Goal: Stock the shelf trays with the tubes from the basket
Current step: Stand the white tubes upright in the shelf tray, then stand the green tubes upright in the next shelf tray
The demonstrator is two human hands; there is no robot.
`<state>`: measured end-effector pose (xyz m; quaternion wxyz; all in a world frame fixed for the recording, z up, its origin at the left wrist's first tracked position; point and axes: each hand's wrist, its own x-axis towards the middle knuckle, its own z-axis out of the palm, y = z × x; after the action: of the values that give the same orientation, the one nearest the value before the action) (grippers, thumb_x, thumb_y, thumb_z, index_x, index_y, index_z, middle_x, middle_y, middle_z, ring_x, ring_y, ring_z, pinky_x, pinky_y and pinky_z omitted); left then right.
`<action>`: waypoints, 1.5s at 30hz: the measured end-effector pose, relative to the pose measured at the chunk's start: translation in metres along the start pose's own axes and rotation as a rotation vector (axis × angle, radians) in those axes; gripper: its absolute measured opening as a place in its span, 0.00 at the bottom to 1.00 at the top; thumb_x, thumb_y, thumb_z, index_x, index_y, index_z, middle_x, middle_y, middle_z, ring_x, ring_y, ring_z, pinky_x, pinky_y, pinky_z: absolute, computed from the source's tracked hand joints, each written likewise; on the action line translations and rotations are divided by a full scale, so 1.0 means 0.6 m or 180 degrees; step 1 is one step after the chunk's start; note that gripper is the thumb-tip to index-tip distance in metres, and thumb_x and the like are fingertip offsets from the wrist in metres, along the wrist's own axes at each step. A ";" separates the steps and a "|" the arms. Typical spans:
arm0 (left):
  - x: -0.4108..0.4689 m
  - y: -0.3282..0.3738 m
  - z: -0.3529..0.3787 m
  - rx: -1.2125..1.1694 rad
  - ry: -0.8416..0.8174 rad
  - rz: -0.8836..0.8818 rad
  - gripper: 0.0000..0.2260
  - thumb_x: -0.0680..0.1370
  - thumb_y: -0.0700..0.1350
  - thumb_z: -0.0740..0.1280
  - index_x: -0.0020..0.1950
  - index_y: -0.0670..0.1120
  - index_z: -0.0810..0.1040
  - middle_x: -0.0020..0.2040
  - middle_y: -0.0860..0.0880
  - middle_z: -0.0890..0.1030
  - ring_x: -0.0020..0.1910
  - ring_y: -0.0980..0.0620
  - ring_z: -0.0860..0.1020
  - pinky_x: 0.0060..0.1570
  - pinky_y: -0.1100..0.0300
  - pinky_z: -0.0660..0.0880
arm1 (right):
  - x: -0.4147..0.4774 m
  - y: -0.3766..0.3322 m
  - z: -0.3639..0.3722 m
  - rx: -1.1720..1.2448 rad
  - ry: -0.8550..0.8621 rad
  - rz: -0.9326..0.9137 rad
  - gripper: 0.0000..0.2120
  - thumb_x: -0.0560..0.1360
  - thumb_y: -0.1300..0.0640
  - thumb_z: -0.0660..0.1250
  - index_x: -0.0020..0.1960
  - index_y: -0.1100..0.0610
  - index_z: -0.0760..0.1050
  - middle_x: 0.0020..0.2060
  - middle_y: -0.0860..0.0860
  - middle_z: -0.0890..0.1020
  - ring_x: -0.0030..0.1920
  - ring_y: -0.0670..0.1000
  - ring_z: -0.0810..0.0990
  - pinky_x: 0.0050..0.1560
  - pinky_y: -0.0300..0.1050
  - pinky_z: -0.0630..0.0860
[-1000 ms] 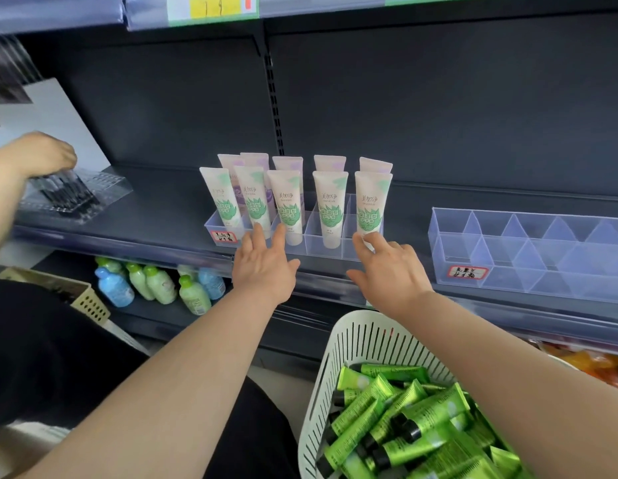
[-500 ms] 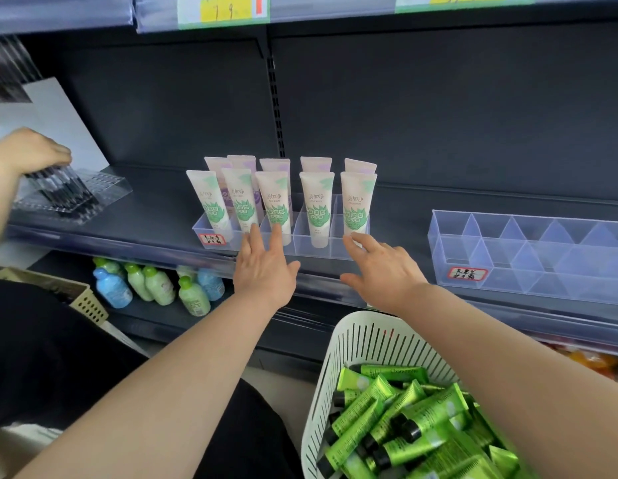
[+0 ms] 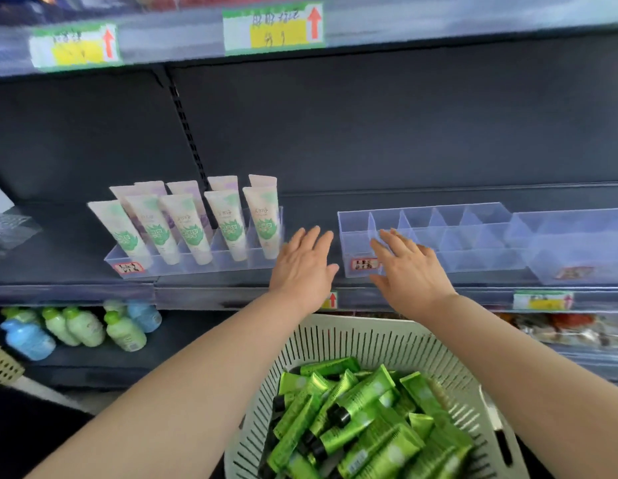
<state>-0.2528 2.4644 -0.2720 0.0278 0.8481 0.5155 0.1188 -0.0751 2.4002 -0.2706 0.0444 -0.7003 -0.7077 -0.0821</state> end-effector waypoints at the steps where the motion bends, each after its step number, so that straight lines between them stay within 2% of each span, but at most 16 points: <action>1: 0.007 0.020 0.004 -0.0003 -0.0014 0.0103 0.27 0.82 0.53 0.58 0.78 0.50 0.53 0.79 0.50 0.54 0.77 0.47 0.50 0.75 0.49 0.52 | -0.007 0.015 0.001 -0.0014 -0.0017 0.0091 0.29 0.79 0.45 0.57 0.76 0.54 0.53 0.76 0.52 0.55 0.76 0.52 0.51 0.71 0.53 0.56; 5: 0.021 0.083 0.019 0.0078 -0.0205 0.0499 0.24 0.82 0.52 0.57 0.77 0.49 0.58 0.76 0.50 0.63 0.76 0.49 0.57 0.74 0.48 0.53 | -0.027 0.054 0.009 -0.0132 -0.0190 0.0506 0.32 0.80 0.44 0.54 0.77 0.57 0.47 0.76 0.54 0.53 0.76 0.54 0.48 0.72 0.55 0.54; 9: 0.022 0.098 0.026 0.0028 -0.0367 0.0501 0.21 0.81 0.54 0.57 0.74 0.51 0.64 0.72 0.50 0.70 0.71 0.48 0.65 0.72 0.46 0.55 | -0.032 0.057 0.009 -0.0066 -0.0257 0.0663 0.30 0.80 0.46 0.54 0.76 0.57 0.50 0.73 0.53 0.62 0.74 0.54 0.57 0.68 0.56 0.61; 15: 0.010 0.057 0.008 0.0534 -0.0160 0.0164 0.14 0.81 0.55 0.55 0.59 0.50 0.75 0.56 0.49 0.81 0.57 0.46 0.77 0.71 0.45 0.56 | -0.020 0.028 0.004 0.0106 0.0024 0.0246 0.25 0.80 0.48 0.55 0.75 0.54 0.59 0.69 0.47 0.70 0.67 0.51 0.69 0.60 0.51 0.64; 17: 0.007 0.042 -0.002 0.0891 -0.0103 0.0032 0.12 0.81 0.55 0.55 0.50 0.49 0.73 0.49 0.49 0.82 0.50 0.45 0.78 0.72 0.44 0.53 | -0.017 0.013 0.002 0.0197 0.0131 -0.0025 0.23 0.79 0.49 0.56 0.73 0.52 0.61 0.68 0.46 0.72 0.66 0.50 0.70 0.59 0.51 0.63; 18: 0.007 0.036 -0.007 0.1019 -0.0044 0.0025 0.11 0.81 0.55 0.56 0.51 0.49 0.72 0.48 0.49 0.82 0.49 0.44 0.78 0.72 0.44 0.53 | -0.017 0.007 0.001 0.0221 0.0229 -0.0125 0.23 0.79 0.49 0.58 0.72 0.52 0.64 0.67 0.46 0.73 0.66 0.50 0.71 0.59 0.51 0.63; 20: 0.007 0.033 -0.010 0.1044 0.0032 0.0168 0.14 0.81 0.54 0.58 0.62 0.48 0.71 0.54 0.47 0.81 0.54 0.43 0.78 0.72 0.45 0.55 | -0.019 0.004 -0.002 0.0221 0.0403 -0.0142 0.23 0.78 0.49 0.61 0.71 0.51 0.66 0.67 0.47 0.74 0.69 0.51 0.68 0.63 0.54 0.61; 22: 0.006 0.039 -0.010 0.0802 -0.0194 0.0342 0.20 0.81 0.53 0.59 0.72 0.49 0.64 0.62 0.45 0.76 0.60 0.41 0.74 0.67 0.47 0.62 | -0.021 0.011 -0.001 0.0134 0.0344 -0.0002 0.24 0.78 0.47 0.60 0.72 0.51 0.64 0.70 0.49 0.70 0.73 0.52 0.62 0.67 0.57 0.58; 24: 0.004 0.047 -0.009 0.0663 -0.0408 0.0350 0.19 0.82 0.52 0.58 0.72 0.50 0.64 0.65 0.44 0.72 0.60 0.41 0.73 0.55 0.50 0.69 | -0.024 0.023 0.005 0.0043 0.0172 0.0156 0.25 0.79 0.45 0.57 0.74 0.51 0.61 0.73 0.49 0.65 0.75 0.52 0.58 0.70 0.58 0.54; 26: 0.003 0.047 -0.008 0.0741 -0.0431 0.0300 0.14 0.82 0.50 0.57 0.67 0.48 0.69 0.62 0.45 0.71 0.56 0.43 0.74 0.45 0.52 0.69 | -0.027 0.030 0.010 0.0104 0.0037 0.0215 0.25 0.80 0.45 0.56 0.75 0.50 0.59 0.74 0.48 0.63 0.75 0.52 0.58 0.70 0.57 0.55; 28: 0.001 0.042 -0.010 0.0892 -0.0364 0.0296 0.11 0.82 0.49 0.57 0.61 0.46 0.72 0.59 0.46 0.72 0.52 0.44 0.76 0.40 0.53 0.67 | -0.030 0.028 0.013 0.0192 -0.0002 0.0150 0.25 0.80 0.46 0.56 0.75 0.51 0.58 0.73 0.47 0.64 0.74 0.53 0.59 0.69 0.55 0.57; 34: -0.012 0.029 -0.027 0.0859 -0.0486 0.0018 0.15 0.82 0.52 0.57 0.62 0.45 0.72 0.60 0.46 0.73 0.54 0.44 0.75 0.44 0.52 0.70 | -0.030 0.000 0.011 0.0358 0.0009 -0.0096 0.26 0.79 0.49 0.58 0.75 0.50 0.58 0.73 0.48 0.65 0.74 0.57 0.60 0.68 0.56 0.59; 36: -0.019 0.030 -0.027 0.0884 -0.0314 0.0096 0.17 0.82 0.52 0.58 0.66 0.45 0.71 0.67 0.46 0.69 0.62 0.43 0.71 0.53 0.50 0.70 | -0.038 -0.001 0.012 0.0417 0.0121 -0.0118 0.25 0.78 0.52 0.60 0.74 0.50 0.60 0.73 0.50 0.65 0.74 0.56 0.60 0.68 0.55 0.60; 38: -0.032 0.035 -0.024 0.0721 0.0050 0.0481 0.16 0.81 0.50 0.59 0.68 0.46 0.71 0.71 0.47 0.67 0.67 0.44 0.68 0.60 0.49 0.68 | -0.056 0.000 0.012 0.0529 0.0454 -0.0171 0.23 0.76 0.57 0.63 0.71 0.53 0.68 0.70 0.53 0.69 0.70 0.57 0.66 0.63 0.56 0.65; 42: -0.082 0.048 0.011 0.0303 0.0382 0.1422 0.09 0.79 0.44 0.63 0.57 0.47 0.78 0.55 0.50 0.78 0.54 0.47 0.75 0.50 0.51 0.74 | -0.113 0.003 0.038 0.0737 0.0961 -0.0321 0.17 0.70 0.62 0.69 0.58 0.53 0.79 0.53 0.50 0.81 0.50 0.57 0.79 0.45 0.52 0.75; 45: -0.123 0.043 0.067 0.0338 -0.0267 0.1360 0.08 0.79 0.42 0.62 0.56 0.49 0.78 0.51 0.51 0.79 0.53 0.49 0.75 0.50 0.53 0.73 | -0.154 0.002 0.088 0.0738 0.0380 -0.0240 0.15 0.71 0.60 0.67 0.56 0.49 0.80 0.52 0.47 0.81 0.51 0.55 0.79 0.46 0.50 0.73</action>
<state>-0.2538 2.3903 -0.3196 -0.0213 0.9425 0.3281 0.0592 -0.0699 2.3184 -0.3386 0.1640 -0.6572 -0.7344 -0.0429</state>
